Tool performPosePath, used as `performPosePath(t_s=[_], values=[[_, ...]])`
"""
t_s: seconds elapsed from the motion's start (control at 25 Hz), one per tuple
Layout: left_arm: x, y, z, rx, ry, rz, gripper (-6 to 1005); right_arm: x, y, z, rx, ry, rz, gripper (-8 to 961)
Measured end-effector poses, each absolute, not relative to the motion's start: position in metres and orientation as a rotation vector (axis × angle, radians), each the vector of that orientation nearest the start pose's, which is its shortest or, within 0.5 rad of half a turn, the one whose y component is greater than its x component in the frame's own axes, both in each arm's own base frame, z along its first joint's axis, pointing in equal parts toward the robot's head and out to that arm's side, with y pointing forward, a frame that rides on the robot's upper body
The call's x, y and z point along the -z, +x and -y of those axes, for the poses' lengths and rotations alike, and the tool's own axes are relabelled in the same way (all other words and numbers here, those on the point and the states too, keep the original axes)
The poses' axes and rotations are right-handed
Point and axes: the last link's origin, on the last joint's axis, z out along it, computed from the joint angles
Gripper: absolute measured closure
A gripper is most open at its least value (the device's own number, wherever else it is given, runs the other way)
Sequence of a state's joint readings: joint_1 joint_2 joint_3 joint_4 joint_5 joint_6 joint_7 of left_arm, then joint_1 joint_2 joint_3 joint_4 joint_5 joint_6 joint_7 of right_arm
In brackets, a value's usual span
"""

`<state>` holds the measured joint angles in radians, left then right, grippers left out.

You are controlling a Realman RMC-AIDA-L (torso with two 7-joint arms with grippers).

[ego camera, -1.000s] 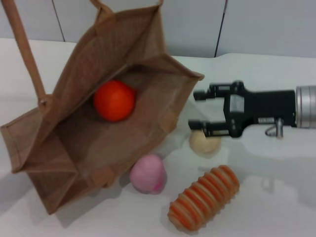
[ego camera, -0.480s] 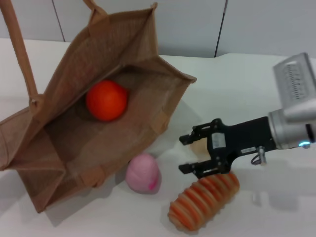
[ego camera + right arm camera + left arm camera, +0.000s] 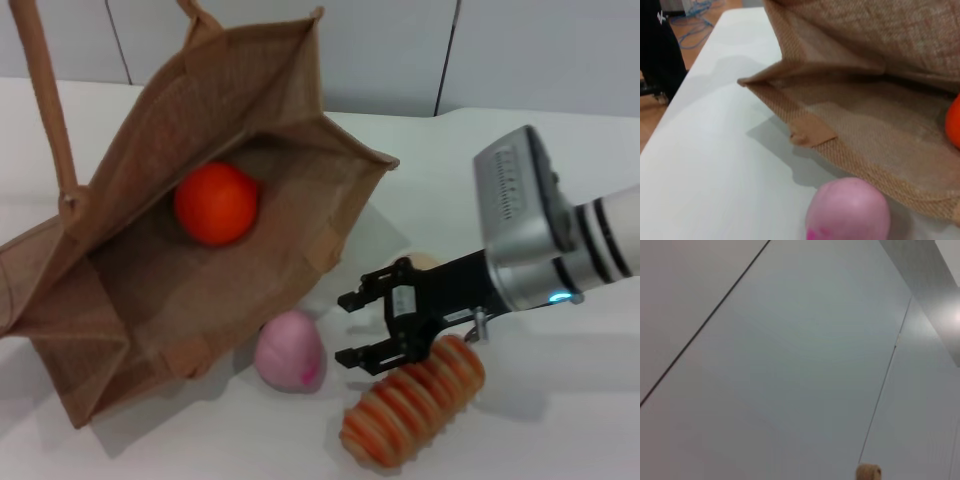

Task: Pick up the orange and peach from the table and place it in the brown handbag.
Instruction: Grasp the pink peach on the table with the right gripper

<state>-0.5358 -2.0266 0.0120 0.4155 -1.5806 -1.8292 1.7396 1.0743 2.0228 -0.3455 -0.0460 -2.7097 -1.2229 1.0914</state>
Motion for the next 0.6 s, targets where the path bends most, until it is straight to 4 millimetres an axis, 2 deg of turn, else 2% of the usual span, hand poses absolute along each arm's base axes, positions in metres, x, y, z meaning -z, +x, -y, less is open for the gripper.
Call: performPosePath(t_s=[0.16,0.6], values=[[-0.12,-0.272,-0.328,1.693,-1.773,0.583,879,0.11,0.179,-0.374,-0.104,-3.129,-0.04,245],[-0.119,-0.264,-0.334,1.705,-1.791,0.564,879,0.126,0.17,-0.381,-0.022,-3.07,-0.067,245]])
